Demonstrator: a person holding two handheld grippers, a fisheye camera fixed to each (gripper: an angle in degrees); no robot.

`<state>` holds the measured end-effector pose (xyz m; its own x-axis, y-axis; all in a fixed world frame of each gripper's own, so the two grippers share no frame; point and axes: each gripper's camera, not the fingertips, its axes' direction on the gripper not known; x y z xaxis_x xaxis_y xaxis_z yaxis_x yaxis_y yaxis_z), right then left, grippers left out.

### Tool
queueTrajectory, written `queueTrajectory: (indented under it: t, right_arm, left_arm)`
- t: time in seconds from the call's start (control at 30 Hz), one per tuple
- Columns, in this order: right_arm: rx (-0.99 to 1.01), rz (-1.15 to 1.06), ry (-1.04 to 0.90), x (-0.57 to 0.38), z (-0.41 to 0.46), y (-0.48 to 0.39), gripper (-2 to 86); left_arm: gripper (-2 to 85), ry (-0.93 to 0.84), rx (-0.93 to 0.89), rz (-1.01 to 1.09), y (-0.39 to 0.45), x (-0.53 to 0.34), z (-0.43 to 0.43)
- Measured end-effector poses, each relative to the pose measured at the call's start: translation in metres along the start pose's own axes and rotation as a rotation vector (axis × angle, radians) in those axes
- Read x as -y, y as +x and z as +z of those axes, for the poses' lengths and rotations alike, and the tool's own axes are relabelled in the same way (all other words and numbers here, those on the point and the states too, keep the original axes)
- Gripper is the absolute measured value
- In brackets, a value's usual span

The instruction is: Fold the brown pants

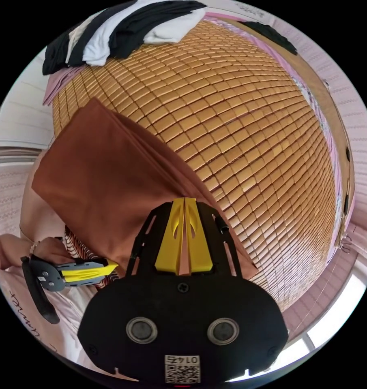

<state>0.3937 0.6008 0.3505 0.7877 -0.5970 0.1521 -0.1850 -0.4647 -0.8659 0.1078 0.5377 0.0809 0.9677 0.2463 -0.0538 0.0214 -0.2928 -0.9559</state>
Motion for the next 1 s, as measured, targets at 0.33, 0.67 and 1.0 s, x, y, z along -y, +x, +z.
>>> queueTrajectory:
  t: [0.33, 0.67, 1.0]
  right_arm:
    - [0.129, 0.137, 0.232, -0.080, -0.028, 0.055, -0.7]
    - [0.312, 0.628, 0.334, -0.386, -0.023, 0.134, 13.4]
    - [0.568, 0.622, 0.236, -0.462, -0.013, 0.167, 2.8]
  left_arm:
    - [-0.5, 0.034, -0.074, -0.026, -0.007, -0.007, -0.003]
    - [10.8, 0.258, -0.169, 0.086, 0.021, 0.010, -0.019]
    - [16.4, 0.209, -0.194, 0.204, 0.071, 0.054, 0.016]
